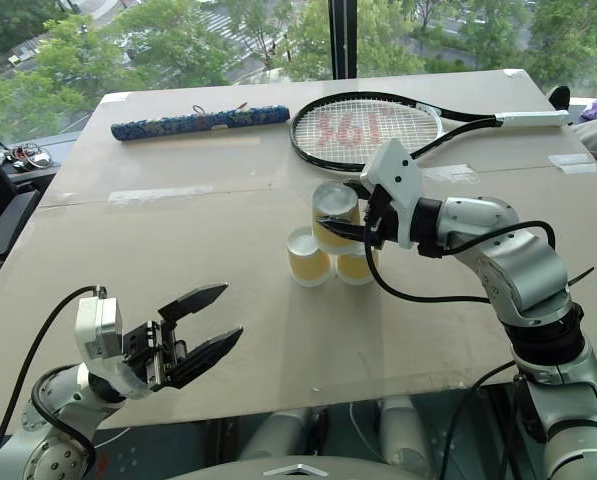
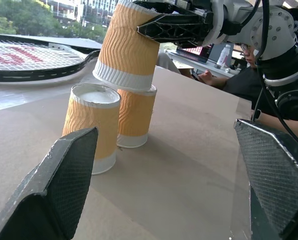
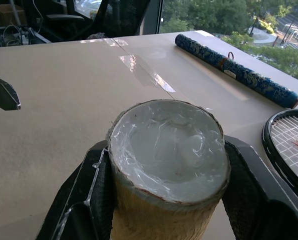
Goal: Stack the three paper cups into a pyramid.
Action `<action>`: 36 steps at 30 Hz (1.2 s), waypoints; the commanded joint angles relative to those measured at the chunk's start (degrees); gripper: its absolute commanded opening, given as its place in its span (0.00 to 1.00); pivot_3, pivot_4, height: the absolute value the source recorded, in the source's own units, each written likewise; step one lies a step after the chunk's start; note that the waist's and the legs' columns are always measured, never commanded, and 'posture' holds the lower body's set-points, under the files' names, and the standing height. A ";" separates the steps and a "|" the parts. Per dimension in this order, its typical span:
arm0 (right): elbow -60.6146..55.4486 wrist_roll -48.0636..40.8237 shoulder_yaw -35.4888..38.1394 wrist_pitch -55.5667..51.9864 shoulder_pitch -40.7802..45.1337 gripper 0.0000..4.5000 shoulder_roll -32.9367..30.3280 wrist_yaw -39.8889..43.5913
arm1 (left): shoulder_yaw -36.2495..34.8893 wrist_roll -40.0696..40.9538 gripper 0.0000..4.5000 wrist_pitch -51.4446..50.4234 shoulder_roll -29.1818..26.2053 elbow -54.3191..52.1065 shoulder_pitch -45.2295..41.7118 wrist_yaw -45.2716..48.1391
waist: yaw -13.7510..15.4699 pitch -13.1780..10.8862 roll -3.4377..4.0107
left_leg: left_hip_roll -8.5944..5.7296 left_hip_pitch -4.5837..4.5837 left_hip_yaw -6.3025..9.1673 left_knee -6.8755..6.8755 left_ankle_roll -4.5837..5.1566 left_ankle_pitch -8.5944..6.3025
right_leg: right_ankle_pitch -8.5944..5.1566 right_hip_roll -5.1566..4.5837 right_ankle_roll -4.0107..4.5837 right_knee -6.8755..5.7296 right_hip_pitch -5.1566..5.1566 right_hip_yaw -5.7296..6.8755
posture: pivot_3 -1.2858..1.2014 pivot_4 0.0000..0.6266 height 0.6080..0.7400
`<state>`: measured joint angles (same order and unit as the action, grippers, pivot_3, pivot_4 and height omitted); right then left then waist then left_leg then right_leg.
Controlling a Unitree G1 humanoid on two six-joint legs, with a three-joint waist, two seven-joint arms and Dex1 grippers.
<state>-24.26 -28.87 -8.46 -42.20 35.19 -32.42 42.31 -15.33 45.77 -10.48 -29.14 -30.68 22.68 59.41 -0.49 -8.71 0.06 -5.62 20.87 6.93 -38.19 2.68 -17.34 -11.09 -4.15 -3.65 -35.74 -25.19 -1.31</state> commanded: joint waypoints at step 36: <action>5.46 3.35 30.30 24.18 -52.61 0.99 -14.13 16.74 | -3.47 -11.28 1.00 2.14 -4.10 12.36 5.02 -1.86 | 1.26 -0.01 -0.09 | 0.02 -0.10 -0.13 -0.08 0.14 -0.10 | -0.03 -0.03 -0.04 0.09 0.18 -0.01 | 0.52 0.24 1.00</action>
<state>-18.76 -26.99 20.28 -21.91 -17.83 -46.58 58.60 -18.21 34.87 -9.37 -32.92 -17.55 27.87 57.18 0.78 -8.71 -0.03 -5.60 20.74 6.71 -38.27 2.83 -17.45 -11.12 -4.17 -3.70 -35.64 -25.00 -1.42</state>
